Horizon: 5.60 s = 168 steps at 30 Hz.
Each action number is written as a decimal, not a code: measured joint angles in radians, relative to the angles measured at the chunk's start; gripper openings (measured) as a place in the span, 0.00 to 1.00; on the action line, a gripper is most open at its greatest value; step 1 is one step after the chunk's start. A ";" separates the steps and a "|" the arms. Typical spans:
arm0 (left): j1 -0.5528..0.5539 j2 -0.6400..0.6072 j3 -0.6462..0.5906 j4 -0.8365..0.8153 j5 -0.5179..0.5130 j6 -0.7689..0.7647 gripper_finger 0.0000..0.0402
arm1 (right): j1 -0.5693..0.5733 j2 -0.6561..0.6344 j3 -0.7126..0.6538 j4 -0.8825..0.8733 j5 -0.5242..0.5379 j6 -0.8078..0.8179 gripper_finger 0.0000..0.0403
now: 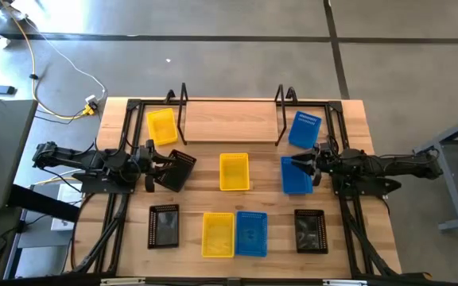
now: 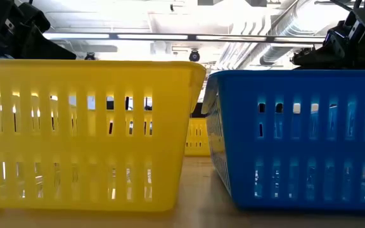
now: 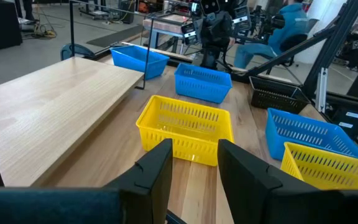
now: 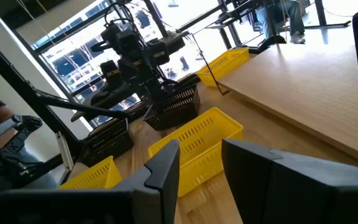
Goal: Stack baskets on shelf by color
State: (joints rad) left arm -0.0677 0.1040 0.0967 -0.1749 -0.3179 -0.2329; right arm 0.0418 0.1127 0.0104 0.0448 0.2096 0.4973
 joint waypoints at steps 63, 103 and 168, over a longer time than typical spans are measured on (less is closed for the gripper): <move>0.000 0.000 0.000 0.024 -0.007 -0.838 0.29 | -0.002 0.000 0.093 -0.048 -0.048 0.111 0.26; 0.000 0.000 0.000 0.023 -0.007 -0.777 0.29 | 0.183 0.865 0.658 -0.911 -0.260 -0.185 0.36; 0.000 0.000 0.000 0.023 0.091 -0.665 0.29 | 0.032 1.240 1.166 -0.855 0.169 -0.645 0.00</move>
State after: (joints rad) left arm -0.0677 0.1040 0.0968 -0.1520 -0.2268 -0.8978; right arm 0.0741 1.3529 1.1763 -0.8102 0.3785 -0.1476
